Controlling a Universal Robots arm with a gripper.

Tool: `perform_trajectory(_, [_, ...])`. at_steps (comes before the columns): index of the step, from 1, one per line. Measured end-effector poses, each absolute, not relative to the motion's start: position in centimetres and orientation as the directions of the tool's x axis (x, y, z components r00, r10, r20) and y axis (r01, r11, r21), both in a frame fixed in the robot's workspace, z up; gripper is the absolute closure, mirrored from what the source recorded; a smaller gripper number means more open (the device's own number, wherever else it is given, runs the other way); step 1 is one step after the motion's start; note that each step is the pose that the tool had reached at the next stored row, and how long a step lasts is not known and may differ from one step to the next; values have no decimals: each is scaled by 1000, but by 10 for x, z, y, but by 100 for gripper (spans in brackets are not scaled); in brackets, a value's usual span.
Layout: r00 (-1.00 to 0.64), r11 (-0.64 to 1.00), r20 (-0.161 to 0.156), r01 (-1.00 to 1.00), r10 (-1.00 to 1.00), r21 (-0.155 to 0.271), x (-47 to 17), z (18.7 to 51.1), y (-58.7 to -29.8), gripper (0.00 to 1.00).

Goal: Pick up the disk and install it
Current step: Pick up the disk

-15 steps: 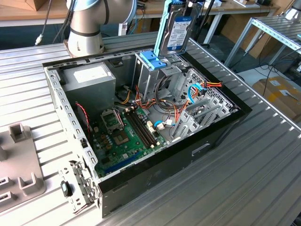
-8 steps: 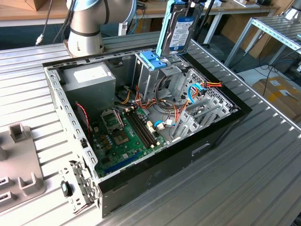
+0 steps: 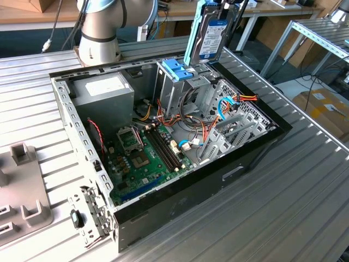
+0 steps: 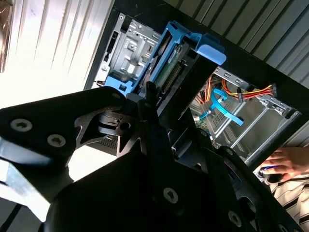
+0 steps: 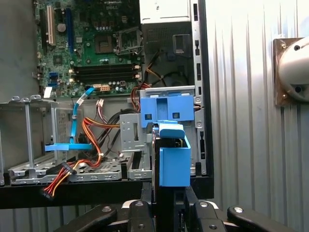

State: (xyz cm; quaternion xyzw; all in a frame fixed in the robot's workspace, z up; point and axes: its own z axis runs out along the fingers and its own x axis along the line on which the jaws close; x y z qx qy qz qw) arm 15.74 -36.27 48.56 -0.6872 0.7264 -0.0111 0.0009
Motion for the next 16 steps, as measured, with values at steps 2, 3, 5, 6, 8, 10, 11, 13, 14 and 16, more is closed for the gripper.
perform_trajectory(2, [-56,55,14,-998,-998,-17,159,486,-363,65])
perform_trajectory(3, [-56,55,15,-998,-998,-17,159,486,-363,65])
perform_trajectory(5, [-56,55,15,-998,-998,-17,160,485,-363,65])
perform_trajectory(6, [-56,55,15,-998,-998,-17,161,485,-364,65])
perform_trajectory(8, [-56,55,16,-998,-998,-17,163,485,-364,65])
perform_trajectory(10, [-56,55,17,-998,-998,-18,165,485,-364,65])
perform_trajectory(11, [-56,55,17,-998,-998,-18,165,485,-365,65])
perform_trajectory(13, [-56,55,18,-998,-998,-18,167,485,-365,65])
perform_trajectory(14, [-56,55,19,-998,-998,-18,168,485,-365,65])
perform_trajectory(16, [-56,55,20,-998,-998,-18,169,485,-365,65])
